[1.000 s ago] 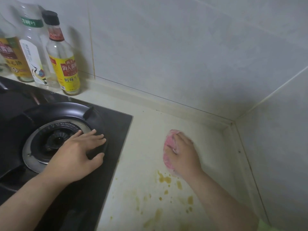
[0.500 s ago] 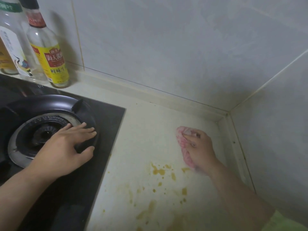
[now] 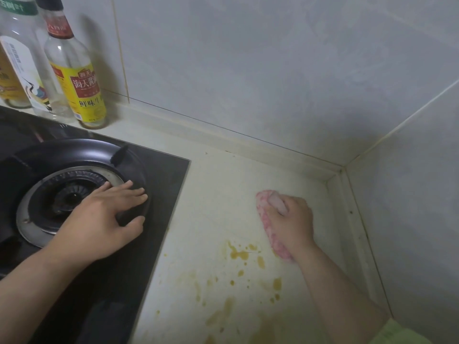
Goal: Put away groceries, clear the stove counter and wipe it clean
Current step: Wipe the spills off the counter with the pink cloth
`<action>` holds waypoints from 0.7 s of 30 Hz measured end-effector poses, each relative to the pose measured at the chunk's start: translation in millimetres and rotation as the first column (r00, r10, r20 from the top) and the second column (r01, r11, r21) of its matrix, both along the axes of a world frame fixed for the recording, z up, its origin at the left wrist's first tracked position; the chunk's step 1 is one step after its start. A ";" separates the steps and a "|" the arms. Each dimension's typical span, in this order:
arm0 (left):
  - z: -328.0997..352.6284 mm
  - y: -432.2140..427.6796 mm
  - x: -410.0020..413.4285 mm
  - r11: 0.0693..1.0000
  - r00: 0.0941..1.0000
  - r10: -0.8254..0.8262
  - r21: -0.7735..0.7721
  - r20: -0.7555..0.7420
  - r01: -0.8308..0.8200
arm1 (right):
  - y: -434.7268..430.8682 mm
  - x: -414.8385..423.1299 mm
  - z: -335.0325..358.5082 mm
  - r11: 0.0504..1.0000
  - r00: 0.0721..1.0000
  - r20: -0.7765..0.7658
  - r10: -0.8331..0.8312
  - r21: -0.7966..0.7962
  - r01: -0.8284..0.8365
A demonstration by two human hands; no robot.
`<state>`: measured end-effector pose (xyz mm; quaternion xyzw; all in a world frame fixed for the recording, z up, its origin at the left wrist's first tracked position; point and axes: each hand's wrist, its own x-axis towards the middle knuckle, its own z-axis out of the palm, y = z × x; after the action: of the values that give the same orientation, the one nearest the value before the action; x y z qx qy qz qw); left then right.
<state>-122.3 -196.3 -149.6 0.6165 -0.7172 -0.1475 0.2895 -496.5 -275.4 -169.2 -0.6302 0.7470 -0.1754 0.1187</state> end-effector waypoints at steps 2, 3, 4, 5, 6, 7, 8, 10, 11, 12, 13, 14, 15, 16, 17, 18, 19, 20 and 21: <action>1.0 0.0 0.3 1.000 1.000 -0.014 0.010 -0.003 0.014 | 3.5 21.7 -1.2 0.996 0.994 -0.057 0.094 0.002 -0.094; 1.4 0.1 0.3 1.000 1.000 -0.015 0.015 -0.002 0.015 | 6.4 35.7 -1.2 0.991 0.989 -0.069 0.133 -0.006 -0.134; 1.6 0.3 0.3 1.000 1.000 -0.010 0.019 -0.002 0.010 | 10.4 50.8 0.4 0.985 0.984 -0.063 0.169 -0.017 -0.171; 1.5 0.4 0.5 1.000 1.000 -0.007 0.020 -0.002 0.007 | 15.0 66.4 3.6 0.979 0.979 -0.038 0.201 -0.020 -0.202; 1.4 0.3 0.2 1.000 1.000 -0.008 0.021 -0.001 0.008 | 20.2 82.3 7.6 0.972 0.972 -0.006 0.236 -0.014 -0.237; 1.3 0.2 0.1 1.000 1.000 -0.011 0.021 -0.001 0.011 | 26.1 98.1 12.1 0.960 0.959 0.023 0.282 0.000 -0.282; 1.3 0.1 -0.1 1.000 1.000 -0.016 0.022 0.000 0.016 | 32.2 113.3 16.6 0.944 0.943 0.050 0.329 0.020 -0.330; 0.9 -0.1 -0.2 1.000 1.000 -0.019 0.023 0.004 0.019 | 46.7 138.9 24.8 0.906 0.905 0.085 0.417 0.040 -0.421; 0.7 -0.3 -0.2 1.000 1.000 -0.017 0.022 0.006 0.017 | 53.1 147.7 27.0 0.888 0.887 0.083 0.454 0.036 -0.458; 0.6 -0.4 -0.1 1.000 1.000 -0.015 0.021 0.006 0.015 | 58.0 153.3 27.2 0.873 0.872 0.072 0.484 0.026 -0.487; 0.3 -0.4 0.0 1.000 1.000 -0.014 0.018 0.005 0.013 | 61.4 155.8 26.0 0.860 0.860 0.059 0.507 0.021 -0.509; 0.0 -0.2 -0.2 1.000 1.000 -0.012 0.016 0.003 0.012 | 63.7 155.8 25.3 0.853 0.852 0.051 0.521 0.021 -0.522; -0.1 0.0 -0.2 1.000 1.000 -0.010 0.015 0.000 0.010 | 64.7 154.5 23.9 0.849 0.849 0.054 0.526 0.021 -0.528; 0.1 0.2 -0.4 1.000 1.000 -0.010 0.014 -0.001 0.010 | 65.1 153.2 23.1 0.849 0.848 0.062 0.526 0.016 -0.527; 0.0 0.2 -0.5 1.000 1.000 -0.015 0.013 0.001 0.015 | 64.9 152.1 22.9 0.854 0.852 0.069 0.519 0.007 -0.521; 0.1 0.2 -0.4 1.000 1.000 -0.023 0.012 0.005 0.023 | 64.7 151.9 23.2 0.860 0.857 0.074 0.510 -0.003 -0.511; 0.6 0.1 0.0 1.000 1.000 -0.029 0.012 0.007 0.029 | 64.3 152.0 23.4 0.866 0.863 0.078 0.499 -0.009 -0.499; 1.1 0.0 0.6 0.999 0.999 -0.032 0.013 0.009 0.031 | 64.0 152.0 23.6 0.873 0.870 0.082 0.486 -0.011 -0.487; 1.7 -0.1 1.1 0.999 0.999 -0.034 0.013 0.011 0.034 | 63.3 151.2 22.8 0.884 0.880 0.085 0.467 -0.009 -0.468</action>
<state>-121.1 -196.4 -147.9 0.6070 -0.7281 -0.1536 0.2790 -345.2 -212.1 -146.3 -0.7830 0.5683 -0.1639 0.1925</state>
